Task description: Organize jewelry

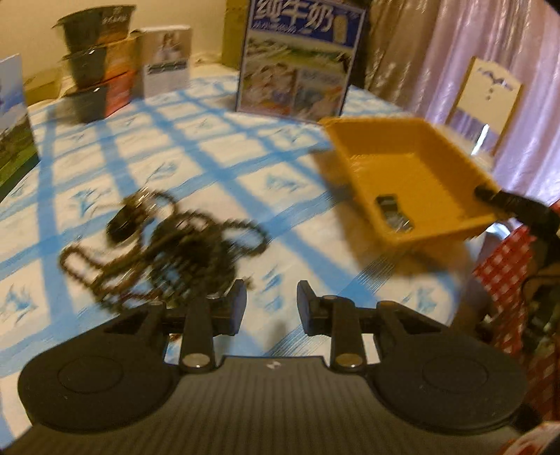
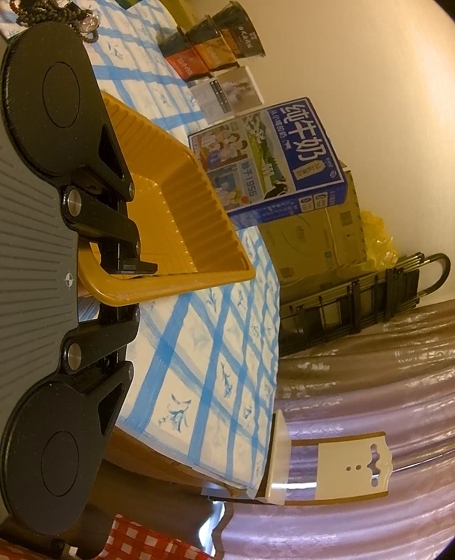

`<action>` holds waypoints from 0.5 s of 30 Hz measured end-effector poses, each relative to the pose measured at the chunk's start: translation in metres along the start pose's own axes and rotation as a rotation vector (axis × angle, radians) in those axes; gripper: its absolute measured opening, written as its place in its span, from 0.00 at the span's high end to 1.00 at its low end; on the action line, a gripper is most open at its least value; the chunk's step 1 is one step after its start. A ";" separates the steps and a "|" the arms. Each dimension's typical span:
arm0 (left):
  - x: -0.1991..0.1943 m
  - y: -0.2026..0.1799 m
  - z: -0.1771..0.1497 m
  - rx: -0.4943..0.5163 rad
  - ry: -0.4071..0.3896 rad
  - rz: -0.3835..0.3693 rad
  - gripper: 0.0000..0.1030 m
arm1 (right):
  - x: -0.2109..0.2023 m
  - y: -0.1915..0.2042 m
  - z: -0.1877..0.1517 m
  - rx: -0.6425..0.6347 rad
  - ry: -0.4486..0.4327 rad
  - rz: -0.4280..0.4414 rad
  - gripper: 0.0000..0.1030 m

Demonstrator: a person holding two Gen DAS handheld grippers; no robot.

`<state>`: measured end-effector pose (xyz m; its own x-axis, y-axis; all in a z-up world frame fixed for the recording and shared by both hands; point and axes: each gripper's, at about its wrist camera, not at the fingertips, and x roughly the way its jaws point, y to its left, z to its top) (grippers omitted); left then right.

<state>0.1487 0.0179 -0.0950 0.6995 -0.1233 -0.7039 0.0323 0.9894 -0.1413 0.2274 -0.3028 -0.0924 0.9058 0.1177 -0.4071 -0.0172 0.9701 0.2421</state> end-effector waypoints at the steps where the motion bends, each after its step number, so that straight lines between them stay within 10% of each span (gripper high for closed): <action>1: 0.000 0.004 -0.001 0.000 0.000 0.005 0.74 | 0.000 0.000 0.000 0.001 0.001 -0.001 0.93; 15: 0.040 0.002 -0.001 -0.001 0.036 0.051 0.74 | -0.001 0.001 -0.001 -0.001 0.002 -0.003 0.93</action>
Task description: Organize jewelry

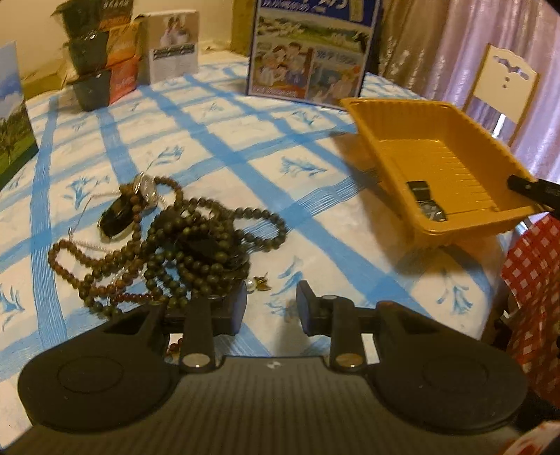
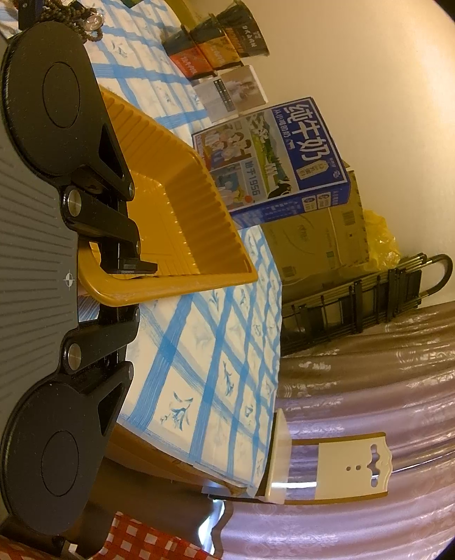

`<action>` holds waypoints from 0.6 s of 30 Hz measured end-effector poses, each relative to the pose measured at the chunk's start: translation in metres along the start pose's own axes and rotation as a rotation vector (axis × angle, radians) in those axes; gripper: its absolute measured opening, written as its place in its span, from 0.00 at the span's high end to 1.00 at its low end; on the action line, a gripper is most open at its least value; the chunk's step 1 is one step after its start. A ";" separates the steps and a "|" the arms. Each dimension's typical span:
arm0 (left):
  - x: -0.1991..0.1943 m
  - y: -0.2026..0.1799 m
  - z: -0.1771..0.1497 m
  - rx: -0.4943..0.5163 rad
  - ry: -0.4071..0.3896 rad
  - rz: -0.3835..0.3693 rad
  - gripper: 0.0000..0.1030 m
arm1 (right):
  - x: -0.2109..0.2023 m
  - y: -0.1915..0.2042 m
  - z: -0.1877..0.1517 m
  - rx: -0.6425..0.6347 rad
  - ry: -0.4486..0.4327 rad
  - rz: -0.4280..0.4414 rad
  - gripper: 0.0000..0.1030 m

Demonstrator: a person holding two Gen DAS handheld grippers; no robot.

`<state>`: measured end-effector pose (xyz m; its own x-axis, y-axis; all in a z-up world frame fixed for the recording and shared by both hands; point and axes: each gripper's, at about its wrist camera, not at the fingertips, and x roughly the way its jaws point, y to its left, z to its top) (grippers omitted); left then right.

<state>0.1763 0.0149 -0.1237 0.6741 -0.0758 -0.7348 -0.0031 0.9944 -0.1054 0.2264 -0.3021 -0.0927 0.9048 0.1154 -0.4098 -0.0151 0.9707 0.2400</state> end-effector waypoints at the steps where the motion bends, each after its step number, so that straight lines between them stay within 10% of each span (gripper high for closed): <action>1: 0.002 0.001 0.000 -0.002 0.004 0.009 0.74 | 0.000 0.000 0.000 0.001 0.000 0.000 0.93; 18: 0.019 -0.011 0.006 0.037 0.009 -0.027 0.74 | 0.000 0.000 -0.003 0.001 0.004 -0.002 0.93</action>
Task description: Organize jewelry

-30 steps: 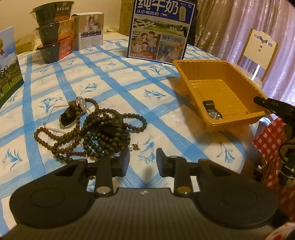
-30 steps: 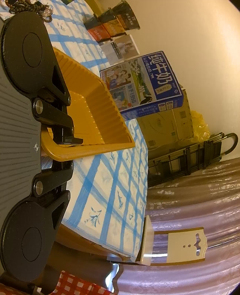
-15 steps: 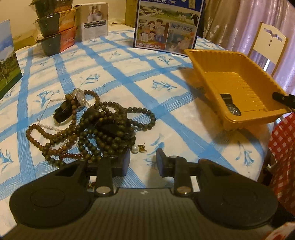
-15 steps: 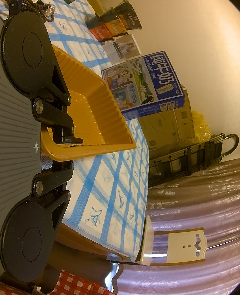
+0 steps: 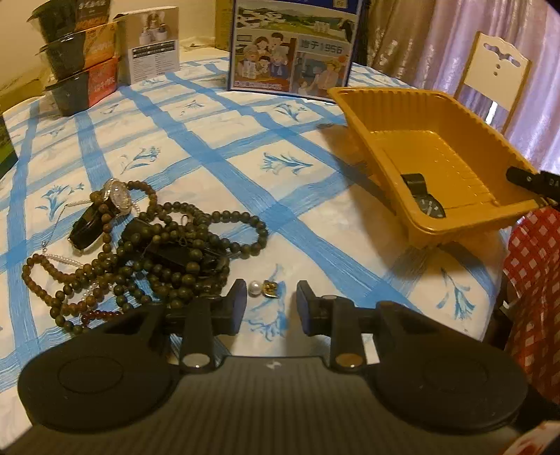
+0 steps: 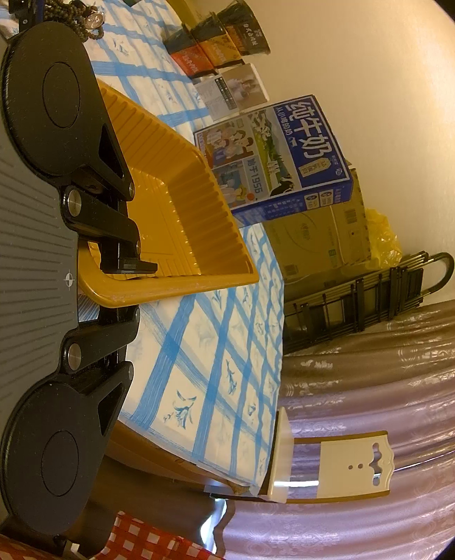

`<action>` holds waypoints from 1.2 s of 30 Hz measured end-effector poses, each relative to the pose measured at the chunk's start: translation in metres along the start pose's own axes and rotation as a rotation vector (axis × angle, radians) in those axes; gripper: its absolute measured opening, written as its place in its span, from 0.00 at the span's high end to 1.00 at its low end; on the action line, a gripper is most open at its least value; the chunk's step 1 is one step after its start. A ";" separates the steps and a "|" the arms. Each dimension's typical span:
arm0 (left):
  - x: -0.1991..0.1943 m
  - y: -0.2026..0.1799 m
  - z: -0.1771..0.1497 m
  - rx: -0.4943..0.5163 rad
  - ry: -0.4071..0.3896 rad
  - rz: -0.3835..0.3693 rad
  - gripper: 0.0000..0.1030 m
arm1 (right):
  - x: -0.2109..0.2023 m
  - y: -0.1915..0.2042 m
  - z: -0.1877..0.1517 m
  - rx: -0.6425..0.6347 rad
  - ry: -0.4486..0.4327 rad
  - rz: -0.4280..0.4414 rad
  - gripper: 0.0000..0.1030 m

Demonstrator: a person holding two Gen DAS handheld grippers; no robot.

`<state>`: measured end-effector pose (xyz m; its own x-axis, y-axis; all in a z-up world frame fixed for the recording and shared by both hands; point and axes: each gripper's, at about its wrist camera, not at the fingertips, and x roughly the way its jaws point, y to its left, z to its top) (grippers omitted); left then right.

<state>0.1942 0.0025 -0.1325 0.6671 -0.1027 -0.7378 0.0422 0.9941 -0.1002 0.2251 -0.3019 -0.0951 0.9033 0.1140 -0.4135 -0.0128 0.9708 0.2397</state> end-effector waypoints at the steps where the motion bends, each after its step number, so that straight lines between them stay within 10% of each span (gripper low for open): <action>1: 0.001 0.001 0.001 -0.010 -0.001 0.004 0.74 | 0.000 0.000 0.000 0.001 0.000 0.000 0.93; 25: -0.009 -0.010 0.011 0.069 -0.035 0.023 0.84 | 0.000 0.000 -0.001 0.001 0.002 -0.001 0.93; 36: -0.025 -0.058 0.056 0.102 -0.126 -0.156 0.84 | 0.000 -0.001 -0.001 -0.005 -0.003 0.000 0.93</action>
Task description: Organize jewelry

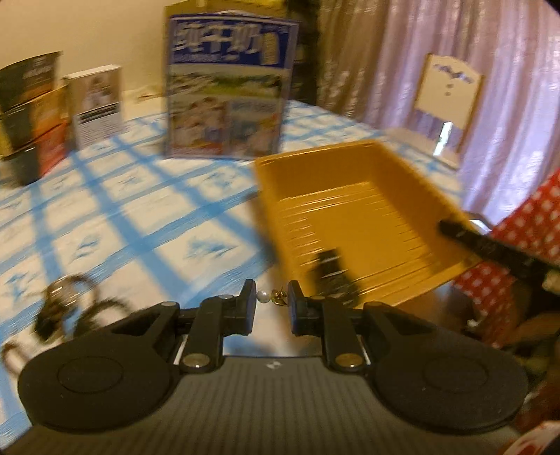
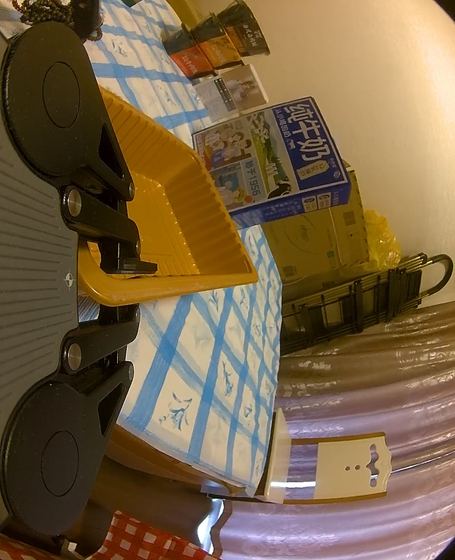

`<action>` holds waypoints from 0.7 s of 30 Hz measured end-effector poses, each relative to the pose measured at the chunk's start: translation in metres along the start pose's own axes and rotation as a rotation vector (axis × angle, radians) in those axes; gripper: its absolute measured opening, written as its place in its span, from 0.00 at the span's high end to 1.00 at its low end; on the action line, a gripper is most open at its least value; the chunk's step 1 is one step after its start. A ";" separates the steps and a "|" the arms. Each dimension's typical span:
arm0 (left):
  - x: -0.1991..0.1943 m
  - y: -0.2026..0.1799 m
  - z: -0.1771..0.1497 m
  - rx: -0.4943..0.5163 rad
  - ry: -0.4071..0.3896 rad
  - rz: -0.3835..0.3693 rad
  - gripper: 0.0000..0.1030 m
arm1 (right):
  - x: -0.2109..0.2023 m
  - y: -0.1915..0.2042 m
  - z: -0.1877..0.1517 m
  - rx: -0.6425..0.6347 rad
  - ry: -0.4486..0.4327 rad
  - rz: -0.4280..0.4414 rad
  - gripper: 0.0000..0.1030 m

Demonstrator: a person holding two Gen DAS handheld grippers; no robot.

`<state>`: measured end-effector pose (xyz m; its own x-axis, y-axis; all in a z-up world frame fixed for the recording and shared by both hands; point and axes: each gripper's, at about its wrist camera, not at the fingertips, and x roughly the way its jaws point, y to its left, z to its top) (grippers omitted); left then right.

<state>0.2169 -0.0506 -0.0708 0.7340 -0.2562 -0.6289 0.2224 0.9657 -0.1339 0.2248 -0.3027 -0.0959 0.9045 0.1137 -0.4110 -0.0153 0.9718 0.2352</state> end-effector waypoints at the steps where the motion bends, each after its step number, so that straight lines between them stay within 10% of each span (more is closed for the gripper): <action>1: 0.004 -0.008 0.004 0.007 -0.004 -0.026 0.84 | 0.000 0.000 0.000 -0.002 -0.002 0.000 0.93; 21: 0.067 -0.070 0.028 -0.057 0.050 -0.219 0.72 | -0.004 0.003 0.004 -0.015 -0.011 0.007 0.93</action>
<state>0.2684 -0.1369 -0.0824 0.6391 -0.4586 -0.6175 0.3350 0.8886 -0.3132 0.2231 -0.3006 -0.0903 0.9088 0.1179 -0.4002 -0.0273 0.9740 0.2249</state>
